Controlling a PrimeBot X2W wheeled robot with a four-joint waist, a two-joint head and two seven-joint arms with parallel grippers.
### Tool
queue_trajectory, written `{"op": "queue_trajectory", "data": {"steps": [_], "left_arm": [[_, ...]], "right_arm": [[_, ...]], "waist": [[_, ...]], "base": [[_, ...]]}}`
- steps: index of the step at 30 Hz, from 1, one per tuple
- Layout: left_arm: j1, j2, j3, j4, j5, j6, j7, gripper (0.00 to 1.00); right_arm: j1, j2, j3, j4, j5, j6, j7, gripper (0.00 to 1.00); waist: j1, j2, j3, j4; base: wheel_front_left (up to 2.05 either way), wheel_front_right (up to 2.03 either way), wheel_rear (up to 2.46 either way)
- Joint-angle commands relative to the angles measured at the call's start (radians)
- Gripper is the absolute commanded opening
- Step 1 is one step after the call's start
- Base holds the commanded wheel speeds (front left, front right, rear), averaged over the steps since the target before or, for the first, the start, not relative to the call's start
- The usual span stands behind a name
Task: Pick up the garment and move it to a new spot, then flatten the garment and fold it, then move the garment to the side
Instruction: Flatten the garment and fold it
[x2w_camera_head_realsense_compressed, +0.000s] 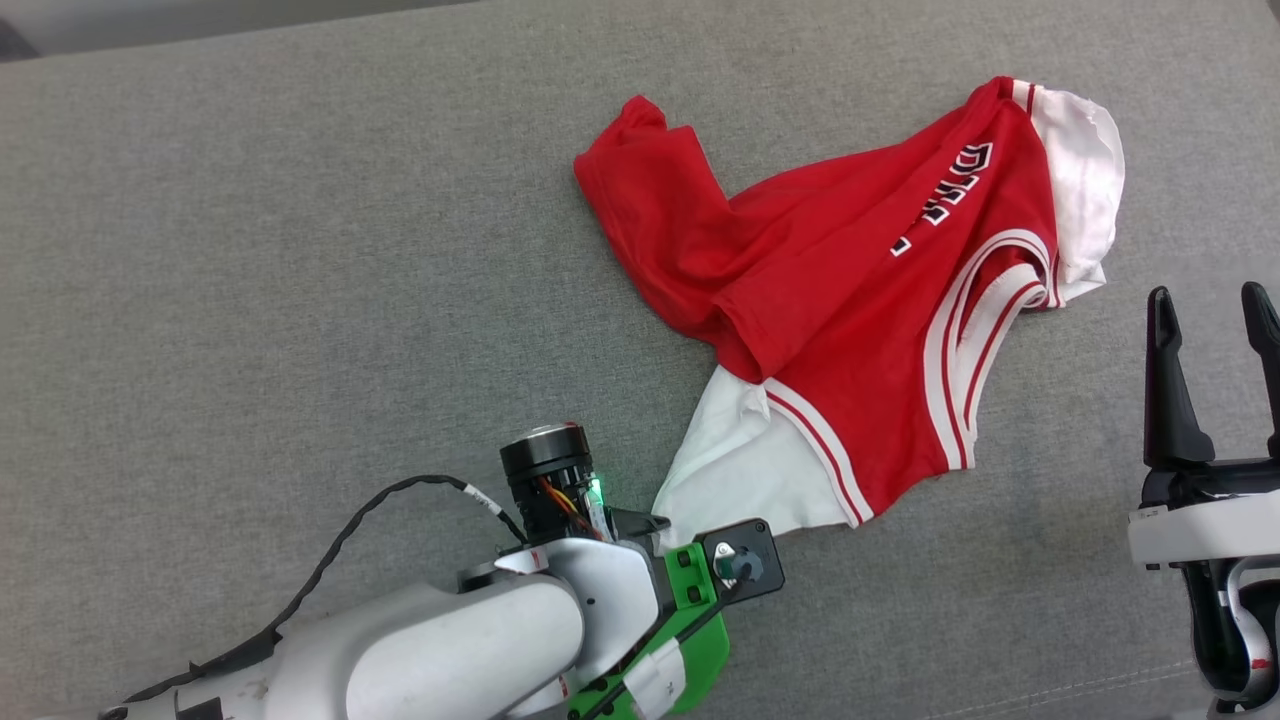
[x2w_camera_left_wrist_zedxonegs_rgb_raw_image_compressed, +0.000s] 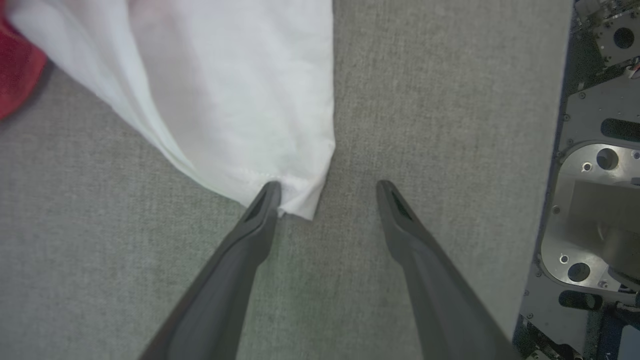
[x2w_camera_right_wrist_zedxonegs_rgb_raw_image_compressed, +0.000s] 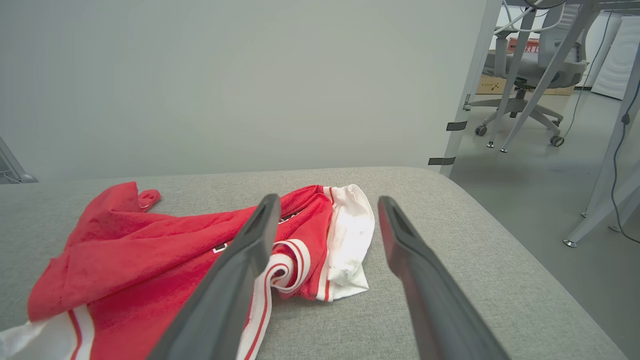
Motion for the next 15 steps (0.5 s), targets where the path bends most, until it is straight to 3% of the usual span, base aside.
{"op": "queue_trajectory", "data": {"steps": [1,5,6,7,8,15], "left_arm": [[0.013,0.009,0.002,0.010,0.018,-0.002,0.009,1.00],[0.021,0.017,0.002,0.042,0.026,-0.002,0.008,1.00],[0.021,0.017,0.002,0.049,0.030,-0.002,0.002,0.78],[0.021,0.018,0.002,0.057,0.037,-0.002,-0.004,0.31],[0.023,0.016,0.002,0.075,0.058,-0.002,-0.018,0.00],[-0.013,0.009,0.002,0.135,0.072,-0.002,-0.144,0.00]], "right_arm": [[-0.016,0.005,0.004,0.005,-0.005,-0.001,-0.007,1.00],[-0.026,0.009,0.008,0.011,-0.007,-0.001,-0.011,1.00],[-0.029,0.010,0.008,0.012,-0.008,-0.001,-0.012,1.00],[-0.031,0.010,0.009,0.013,-0.008,-0.001,-0.013,1.00],[-0.035,0.012,0.009,0.014,-0.011,-0.001,-0.013,1.00],[-0.025,0.015,0.000,0.019,-0.020,-0.001,-0.009,1.00]], "waist": [[0.0000,0.0000,0.026,-0.020],[0.0000,0.0000,0.038,-0.025],[0.0000,0.0000,0.041,-0.025],[0.0000,0.0000,0.043,-0.025],[0.0000,0.0000,0.044,-0.022],[0.0000,0.0000,0.011,0.006]], "base": [[0.00,0.00,0.00],[0.00,0.00,0.00],[0.00,0.00,0.00],[0.00,0.00,0.00],[0.00,0.00,0.00],[0.00,0.00,0.00]]}}
